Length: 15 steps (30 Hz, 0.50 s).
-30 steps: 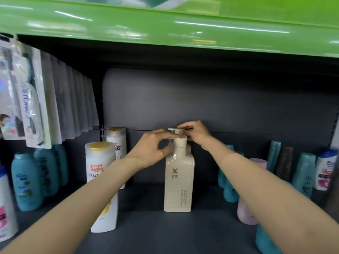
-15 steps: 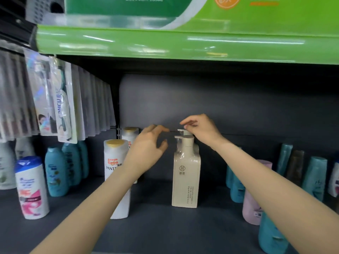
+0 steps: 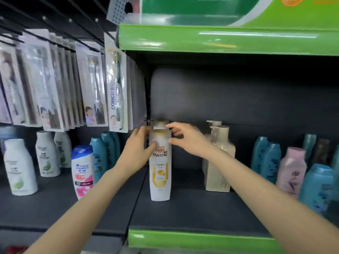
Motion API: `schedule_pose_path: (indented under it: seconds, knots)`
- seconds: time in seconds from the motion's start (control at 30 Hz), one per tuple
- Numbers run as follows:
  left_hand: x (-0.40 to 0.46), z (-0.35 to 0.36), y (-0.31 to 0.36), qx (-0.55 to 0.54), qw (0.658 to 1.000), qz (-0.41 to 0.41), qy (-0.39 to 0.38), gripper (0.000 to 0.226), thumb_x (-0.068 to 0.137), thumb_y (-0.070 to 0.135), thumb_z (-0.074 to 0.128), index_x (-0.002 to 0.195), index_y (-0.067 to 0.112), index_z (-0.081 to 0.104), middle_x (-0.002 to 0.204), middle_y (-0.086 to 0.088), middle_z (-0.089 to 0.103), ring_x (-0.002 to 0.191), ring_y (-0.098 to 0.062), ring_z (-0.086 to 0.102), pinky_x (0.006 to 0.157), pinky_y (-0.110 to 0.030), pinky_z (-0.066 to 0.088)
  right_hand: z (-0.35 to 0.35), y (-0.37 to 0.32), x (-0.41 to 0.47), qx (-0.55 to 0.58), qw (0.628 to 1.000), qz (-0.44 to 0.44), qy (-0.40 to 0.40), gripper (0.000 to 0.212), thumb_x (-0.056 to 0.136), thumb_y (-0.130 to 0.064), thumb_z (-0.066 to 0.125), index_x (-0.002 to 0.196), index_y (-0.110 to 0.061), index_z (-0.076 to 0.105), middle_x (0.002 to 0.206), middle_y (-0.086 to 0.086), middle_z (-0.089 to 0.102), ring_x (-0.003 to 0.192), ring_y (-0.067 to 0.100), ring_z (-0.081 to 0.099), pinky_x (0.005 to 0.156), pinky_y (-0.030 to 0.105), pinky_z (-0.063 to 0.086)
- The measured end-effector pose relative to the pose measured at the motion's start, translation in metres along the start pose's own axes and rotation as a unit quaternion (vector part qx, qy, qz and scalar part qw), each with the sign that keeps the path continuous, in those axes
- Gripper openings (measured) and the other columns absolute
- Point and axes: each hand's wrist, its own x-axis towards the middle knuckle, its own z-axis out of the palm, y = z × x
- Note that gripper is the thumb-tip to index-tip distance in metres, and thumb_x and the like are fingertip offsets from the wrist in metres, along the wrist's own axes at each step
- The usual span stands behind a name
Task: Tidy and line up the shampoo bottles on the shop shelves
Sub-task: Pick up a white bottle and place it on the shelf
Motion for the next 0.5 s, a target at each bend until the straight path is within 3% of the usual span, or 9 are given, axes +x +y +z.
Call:
schedule_pose_path:
  seconds: [0.07, 0.17, 0.23, 0.3, 0.43, 0.5]
  knots:
    - [-0.004, -0.004, -0.012, -0.052, 0.996, 0.019, -0.067, 0.051, 0.089, 0.018, 0.059, 0.135, 0.020, 0.038, 0.121, -0.001, 0.055, 0.110, -0.014, 0.055, 0.091, -0.023, 0.044, 0.017, -0.002, -0.002, 0.025, 1.000, 0.001, 0.008, 0.051, 0.086, -0.013, 0.064, 0.133, -0.028, 0.049, 0.127, -0.001, 0.056, 0.113, 0.014, 0.055, 0.095, 0.027, 0.045]
    - [-0.007, -0.008, -0.024, -0.118, 0.986, 0.025, -0.110, 0.059, 0.090, 0.022, 0.059, 0.141, 0.026, 0.029, 0.116, 0.003, 0.057, 0.104, -0.009, 0.058, 0.080, -0.008, 0.045, 0.034, -0.007, -0.009, 0.112, 0.993, 0.011, 0.024, 0.051, 0.084, -0.010, 0.066, 0.126, -0.035, 0.051, 0.121, -0.011, 0.057, 0.107, 0.009, 0.058, 0.088, 0.022, 0.049]
    - [-0.007, -0.009, -0.029, -0.148, 0.983, 0.013, -0.106, 0.059, 0.091, 0.020, 0.058, 0.142, 0.023, 0.029, 0.110, 0.006, 0.056, 0.099, -0.006, 0.057, 0.074, -0.001, 0.043, 0.041, -0.011, -0.012, 0.143, 0.988, 0.026, 0.050, 0.048, 0.082, -0.011, 0.068, 0.120, -0.036, 0.052, 0.119, -0.011, 0.059, 0.105, 0.010, 0.059, 0.089, 0.027, 0.051]
    - [-0.008, -0.009, -0.033, -0.163, 0.981, -0.002, -0.110, 0.055, 0.092, 0.019, 0.057, 0.141, 0.021, 0.031, 0.109, 0.007, 0.055, 0.097, -0.005, 0.055, 0.070, -0.001, 0.042, 0.045, -0.015, -0.014, 0.153, 0.985, 0.038, 0.076, 0.046, 0.081, -0.011, 0.070, 0.118, -0.034, 0.054, 0.116, -0.009, 0.061, 0.104, 0.011, 0.060, 0.090, 0.029, 0.051]
    - [-0.013, -0.006, -0.041, -0.172, 0.972, -0.003, -0.162, 0.055, 0.091, 0.016, 0.059, 0.140, 0.019, 0.033, 0.109, 0.007, 0.054, 0.101, -0.009, 0.056, 0.071, -0.006, 0.043, 0.048, -0.026, -0.020, 0.171, 0.977, 0.050, 0.119, 0.043, 0.080, -0.006, 0.071, 0.112, -0.030, 0.056, 0.102, -0.018, 0.061, 0.091, -0.006, 0.058, 0.076, 0.013, 0.049]
    - [-0.017, -0.004, -0.044, -0.186, 0.964, -0.005, -0.188, 0.059, 0.088, 0.016, 0.063, 0.139, 0.020, 0.034, 0.109, 0.006, 0.055, 0.100, -0.008, 0.057, 0.076, -0.010, 0.046, 0.050, -0.028, -0.024, 0.186, 0.971, 0.057, 0.142, 0.044, 0.079, -0.004, 0.071, 0.112, -0.029, 0.058, 0.101, -0.015, 0.063, 0.089, -0.006, 0.059, 0.075, 0.015, 0.051]
